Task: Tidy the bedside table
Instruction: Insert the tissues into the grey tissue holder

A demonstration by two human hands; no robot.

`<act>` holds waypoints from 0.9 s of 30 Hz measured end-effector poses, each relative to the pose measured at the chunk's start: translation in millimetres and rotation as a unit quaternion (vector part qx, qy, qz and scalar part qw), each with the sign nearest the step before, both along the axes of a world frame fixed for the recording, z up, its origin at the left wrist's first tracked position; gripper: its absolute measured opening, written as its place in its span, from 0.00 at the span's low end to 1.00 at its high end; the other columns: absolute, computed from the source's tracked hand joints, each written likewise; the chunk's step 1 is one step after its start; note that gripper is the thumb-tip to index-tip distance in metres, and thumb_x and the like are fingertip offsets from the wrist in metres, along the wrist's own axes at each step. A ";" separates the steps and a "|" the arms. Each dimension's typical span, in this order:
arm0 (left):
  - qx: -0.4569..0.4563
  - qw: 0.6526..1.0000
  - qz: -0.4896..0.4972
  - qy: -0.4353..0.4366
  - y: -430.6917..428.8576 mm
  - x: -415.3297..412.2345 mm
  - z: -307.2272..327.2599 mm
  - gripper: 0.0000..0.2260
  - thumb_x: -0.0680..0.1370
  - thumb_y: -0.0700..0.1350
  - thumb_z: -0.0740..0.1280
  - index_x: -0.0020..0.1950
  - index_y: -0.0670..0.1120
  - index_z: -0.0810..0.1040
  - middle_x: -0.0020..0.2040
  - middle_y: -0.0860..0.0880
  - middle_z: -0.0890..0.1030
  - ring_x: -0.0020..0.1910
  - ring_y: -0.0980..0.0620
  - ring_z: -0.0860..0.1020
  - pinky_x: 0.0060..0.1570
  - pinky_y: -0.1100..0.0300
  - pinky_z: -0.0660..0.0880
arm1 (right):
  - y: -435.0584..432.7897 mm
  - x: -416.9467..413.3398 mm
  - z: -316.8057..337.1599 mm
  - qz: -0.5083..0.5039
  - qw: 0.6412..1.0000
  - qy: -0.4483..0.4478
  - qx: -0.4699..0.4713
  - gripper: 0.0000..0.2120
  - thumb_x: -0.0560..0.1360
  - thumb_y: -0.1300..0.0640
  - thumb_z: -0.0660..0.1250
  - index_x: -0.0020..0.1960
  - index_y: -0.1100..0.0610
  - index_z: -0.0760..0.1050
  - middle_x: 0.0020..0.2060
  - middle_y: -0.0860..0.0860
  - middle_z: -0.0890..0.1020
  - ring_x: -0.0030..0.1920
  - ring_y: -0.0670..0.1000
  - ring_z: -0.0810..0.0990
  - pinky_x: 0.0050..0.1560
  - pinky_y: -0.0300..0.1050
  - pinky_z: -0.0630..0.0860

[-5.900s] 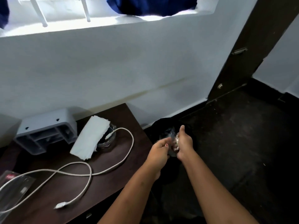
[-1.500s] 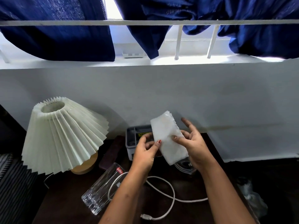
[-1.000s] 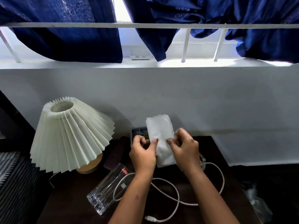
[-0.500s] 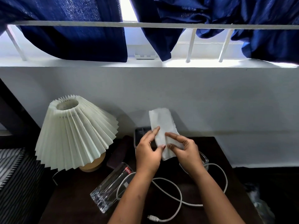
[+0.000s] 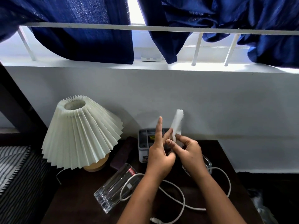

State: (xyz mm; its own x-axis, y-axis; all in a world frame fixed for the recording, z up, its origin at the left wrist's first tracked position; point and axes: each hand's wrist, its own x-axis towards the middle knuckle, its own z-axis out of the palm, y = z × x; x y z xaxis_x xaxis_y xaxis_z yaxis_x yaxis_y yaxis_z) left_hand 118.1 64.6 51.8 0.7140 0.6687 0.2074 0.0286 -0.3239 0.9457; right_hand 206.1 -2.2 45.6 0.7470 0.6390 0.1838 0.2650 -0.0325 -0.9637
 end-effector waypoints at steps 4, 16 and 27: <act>-0.030 0.997 0.073 -0.021 12.9 -5.3 1.4 0.41 0.71 0.34 0.69 0.73 0.62 0.53 0.58 0.61 0.78 0.56 0.70 0.75 0.55 0.78 0.67 | 11.4 4.9 6.2 -0.008 0.999 0.034 0.032 0.09 0.74 0.61 0.67 0.44 0.50 0.82 0.42 0.49 0.86 0.46 0.50 0.83 0.51 0.51 0.78; 0.172 0.923 0.052 0.340 46.9 -22.2 -22.2 0.25 0.79 0.49 0.59 0.75 0.55 0.56 0.78 0.56 0.54 0.78 0.53 0.47 0.74 0.45 0.41 | 88.0 30.5 19.2 -0.111 0.978 -0.119 -0.128 0.09 0.73 0.62 0.68 0.53 0.62 0.77 0.48 0.57 0.82 0.48 0.55 0.80 0.44 0.39 0.68; 0.212 0.910 0.035 0.355 53.6 -26.6 -27.9 0.28 0.78 0.47 0.58 0.76 0.54 0.52 0.78 0.55 0.54 0.78 0.51 0.47 0.73 0.42 0.41 | 94.9 26.5 21.4 -0.068 0.957 -0.192 -0.205 0.09 0.71 0.61 0.68 0.52 0.59 0.78 0.35 0.50 0.77 0.32 0.46 0.74 0.29 0.29 0.66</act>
State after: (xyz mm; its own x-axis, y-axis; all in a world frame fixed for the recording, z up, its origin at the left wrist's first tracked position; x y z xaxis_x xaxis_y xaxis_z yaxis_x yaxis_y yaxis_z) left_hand 91.5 118.3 23.8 0.7273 0.6851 -0.0407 0.6187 -0.6287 0.4711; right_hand 232.6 92.8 67.0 0.7567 0.6172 0.2157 0.5632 -0.4477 -0.6945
